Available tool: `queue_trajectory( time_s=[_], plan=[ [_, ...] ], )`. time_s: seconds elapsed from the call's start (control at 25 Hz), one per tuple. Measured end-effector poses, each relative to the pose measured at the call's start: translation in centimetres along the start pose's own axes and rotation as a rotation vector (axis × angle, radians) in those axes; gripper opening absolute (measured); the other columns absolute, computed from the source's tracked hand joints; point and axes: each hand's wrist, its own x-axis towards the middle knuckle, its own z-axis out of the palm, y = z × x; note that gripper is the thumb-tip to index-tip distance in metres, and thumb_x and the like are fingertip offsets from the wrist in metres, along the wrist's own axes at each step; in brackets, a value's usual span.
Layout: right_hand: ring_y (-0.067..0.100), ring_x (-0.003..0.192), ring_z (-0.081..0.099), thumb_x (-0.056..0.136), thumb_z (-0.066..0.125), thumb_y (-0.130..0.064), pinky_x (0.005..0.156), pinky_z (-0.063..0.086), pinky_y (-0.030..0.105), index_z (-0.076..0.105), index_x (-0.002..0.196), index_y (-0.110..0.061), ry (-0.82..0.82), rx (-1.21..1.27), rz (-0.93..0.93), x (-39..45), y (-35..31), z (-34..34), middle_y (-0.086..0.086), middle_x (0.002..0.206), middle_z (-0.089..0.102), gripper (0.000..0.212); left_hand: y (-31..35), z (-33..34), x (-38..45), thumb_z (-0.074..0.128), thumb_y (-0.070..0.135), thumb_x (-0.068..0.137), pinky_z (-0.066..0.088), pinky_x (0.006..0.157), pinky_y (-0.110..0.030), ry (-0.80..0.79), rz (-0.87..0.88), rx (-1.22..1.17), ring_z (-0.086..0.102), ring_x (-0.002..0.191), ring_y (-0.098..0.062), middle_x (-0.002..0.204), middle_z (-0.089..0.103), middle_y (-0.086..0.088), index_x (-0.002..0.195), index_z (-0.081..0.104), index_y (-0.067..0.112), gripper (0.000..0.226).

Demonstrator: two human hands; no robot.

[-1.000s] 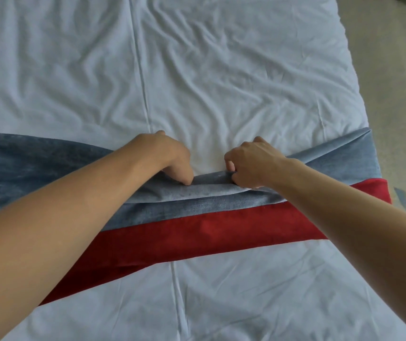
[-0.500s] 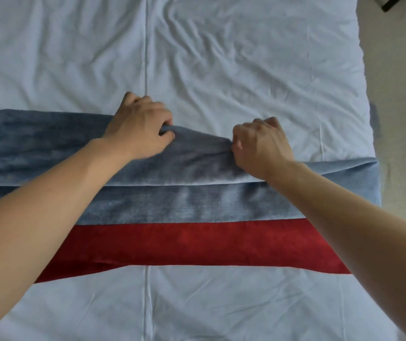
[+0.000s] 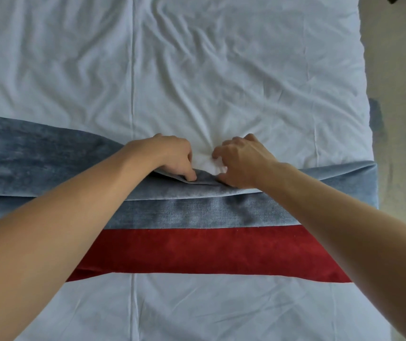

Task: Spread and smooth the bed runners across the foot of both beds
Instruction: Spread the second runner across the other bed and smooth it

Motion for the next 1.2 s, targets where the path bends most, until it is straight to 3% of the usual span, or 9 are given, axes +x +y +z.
queue_trajectory(
  time_s=[0.08, 0.2, 0.28, 0.4, 0.48, 0.6, 0.68, 0.84, 1.2],
  plan=[
    [0.018, 0.104, 0.061, 0.085, 0.062, -0.043, 0.101, 0.036, 0.038, 0.067, 0.109, -0.034, -0.006, 0.058, 0.006, 0.3, 0.1, -0.4, -0.010, 0.105, 0.068, 0.026, 0.0, -0.3, 0.0, 0.072, 0.050, 0.070, 0.030, 0.080, -0.035, 0.034, 0.049, -0.015, 0.054, 0.075, -0.006, 0.077, 0.061, 0.018, 0.073, 0.059, 0.033, 0.022],
    [0.018, 0.100, 0.063, 0.085, 0.058, -0.037, 0.097, 0.045, 0.037, 0.065, 0.091, -0.038, -0.063, 0.295, 0.132, 1.2, 0.5, -1.4, -0.011, 0.101, 0.072, 0.010, -0.3, -1.2, -0.3, 0.069, 0.037, 0.076, 0.027, 0.084, -0.035, 0.383, 0.199, -0.105, 0.053, 0.079, -0.011, 0.073, 0.056, 0.018, 0.069, 0.049, 0.036, 0.021],
    [0.016, 0.090, 0.065, 0.079, 0.065, -0.031, 0.081, 0.052, 0.031, 0.065, 0.080, -0.032, -0.061, 0.489, 0.194, 1.8, 1.0, -2.1, -0.010, 0.090, 0.072, 0.002, -1.0, -1.5, -0.5, 0.068, 0.028, 0.078, 0.026, 0.084, -0.034, 0.609, 0.298, -0.150, 0.051, 0.077, -0.010, 0.073, 0.056, 0.016, 0.069, 0.047, 0.035, 0.023],
    [0.004, 0.066, 0.058, 0.070, 0.074, -0.027, 0.058, 0.044, 0.023, 0.067, 0.072, -0.026, -0.099, 0.623, 0.235, 2.3, 2.5, -3.1, -0.014, 0.067, 0.065, 0.007, -1.5, -1.1, -0.7, 0.067, 0.025, 0.081, 0.024, 0.081, -0.031, 0.762, 0.354, -0.146, 0.048, 0.076, -0.009, 0.075, 0.054, 0.014, 0.075, 0.047, 0.032, 0.022],
    [0.002, 0.057, 0.052, 0.068, 0.077, -0.029, 0.055, 0.039, 0.023, 0.067, 0.072, -0.025, -0.164, 0.586, 0.229, 1.8, 4.0, -3.5, -0.015, 0.058, 0.060, 0.011, -1.5, -0.9, -0.7, 0.068, 0.027, 0.083, 0.025, 0.083, -0.032, 0.755, 0.335, -0.142, 0.048, 0.077, -0.009, 0.075, 0.054, 0.015, 0.076, 0.046, 0.031, 0.024],
    [0.009, 0.066, 0.057, 0.069, 0.080, -0.033, 0.058, 0.041, 0.026, 0.066, 0.073, -0.026, -0.228, 0.504, 0.226, 0.3, 6.0, -3.3, -0.011, 0.068, 0.062, 0.016, -0.9, -1.1, 0.0, 0.069, 0.031, 0.085, 0.024, 0.086, -0.031, 0.633, 0.295, -0.129, 0.050, 0.081, -0.009, 0.078, 0.056, 0.017, 0.076, 0.050, 0.032, 0.021],
    [0.010, 0.068, 0.058, 0.069, 0.081, -0.034, 0.056, 0.039, 0.026, 0.064, 0.070, -0.030, -0.173, 0.480, 0.201, -0.1, 6.3, -2.9, -0.011, 0.069, 0.062, 0.017, 1.1, -1.3, 0.8, 0.064, 0.039, 0.087, 0.021, 0.088, -0.028, 0.537, 0.272, -0.154, 0.051, 0.086, -0.008, 0.080, 0.058, 0.021, 0.082, 0.057, 0.035, 0.009],
    [0.007, 0.064, 0.056, 0.065, 0.080, -0.036, 0.054, 0.037, 0.023, 0.062, 0.063, -0.033, -0.083, 0.484, 0.188, -1.0, 7.0, -2.5, -0.011, 0.065, 0.061, 0.019, 6.6, -1.9, 2.6, 0.062, 0.049, 0.087, 0.027, 0.085, -0.027, 0.398, 0.321, -0.233, 0.056, 0.082, -0.008, 0.076, 0.060, 0.018, 0.079, 0.062, 0.036, 0.015],
    [0.012, 0.055, 0.046, 0.065, 0.074, -0.050, 0.057, 0.034, 0.029, 0.053, 0.061, -0.022, -0.252, 0.455, 0.246, -4.3, 12.6, -2.7, -0.012, 0.049, 0.048, 0.035, 4.8, -2.9, 1.6, 0.064, 0.042, 0.088, 0.029, 0.092, -0.029, 0.567, 0.369, -0.142, 0.051, 0.076, 0.000, 0.073, 0.061, 0.023, 0.076, 0.062, 0.035, 0.014]
  ],
)
